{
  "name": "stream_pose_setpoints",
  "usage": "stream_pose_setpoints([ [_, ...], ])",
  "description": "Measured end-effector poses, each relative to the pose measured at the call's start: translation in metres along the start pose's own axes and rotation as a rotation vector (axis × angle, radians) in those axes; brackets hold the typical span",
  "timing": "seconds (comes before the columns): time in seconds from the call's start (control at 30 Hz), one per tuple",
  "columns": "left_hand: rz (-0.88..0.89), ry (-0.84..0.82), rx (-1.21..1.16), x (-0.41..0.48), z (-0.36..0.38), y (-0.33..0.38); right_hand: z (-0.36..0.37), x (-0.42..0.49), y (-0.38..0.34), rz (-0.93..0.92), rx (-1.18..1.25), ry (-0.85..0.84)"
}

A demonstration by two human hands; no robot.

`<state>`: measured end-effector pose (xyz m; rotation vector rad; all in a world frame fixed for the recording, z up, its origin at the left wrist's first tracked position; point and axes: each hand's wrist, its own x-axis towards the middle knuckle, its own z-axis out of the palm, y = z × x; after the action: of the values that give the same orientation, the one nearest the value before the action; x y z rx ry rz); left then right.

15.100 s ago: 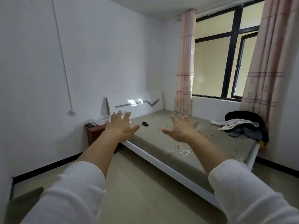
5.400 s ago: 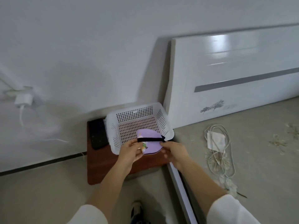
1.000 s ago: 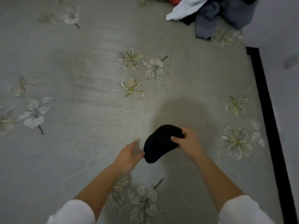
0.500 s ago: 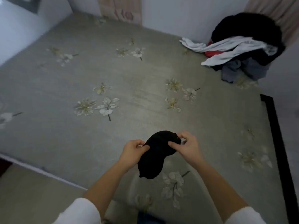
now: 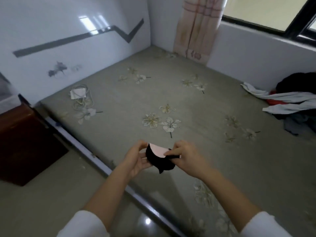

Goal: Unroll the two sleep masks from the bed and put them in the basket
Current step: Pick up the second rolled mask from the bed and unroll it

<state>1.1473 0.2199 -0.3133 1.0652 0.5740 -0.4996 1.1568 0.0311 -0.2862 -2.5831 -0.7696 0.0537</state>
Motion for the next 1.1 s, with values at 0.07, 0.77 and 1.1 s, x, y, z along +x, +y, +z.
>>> stream_pose_setpoints([
  [0.07,0.03,0.03,0.016,-0.009,-0.03,0.01,0.015,0.015,-0.028,-0.112,-0.106,-0.012],
  [0.77,0.192,0.267,0.111,-0.077,-0.257,0.08,0.095,0.204,-0.184,-0.138,-0.268,-0.318],
  [1.1,0.356,0.697,-0.322,-0.037,-0.369,0.159,0.14,0.348,-0.234,0.493,1.577,-0.478],
])
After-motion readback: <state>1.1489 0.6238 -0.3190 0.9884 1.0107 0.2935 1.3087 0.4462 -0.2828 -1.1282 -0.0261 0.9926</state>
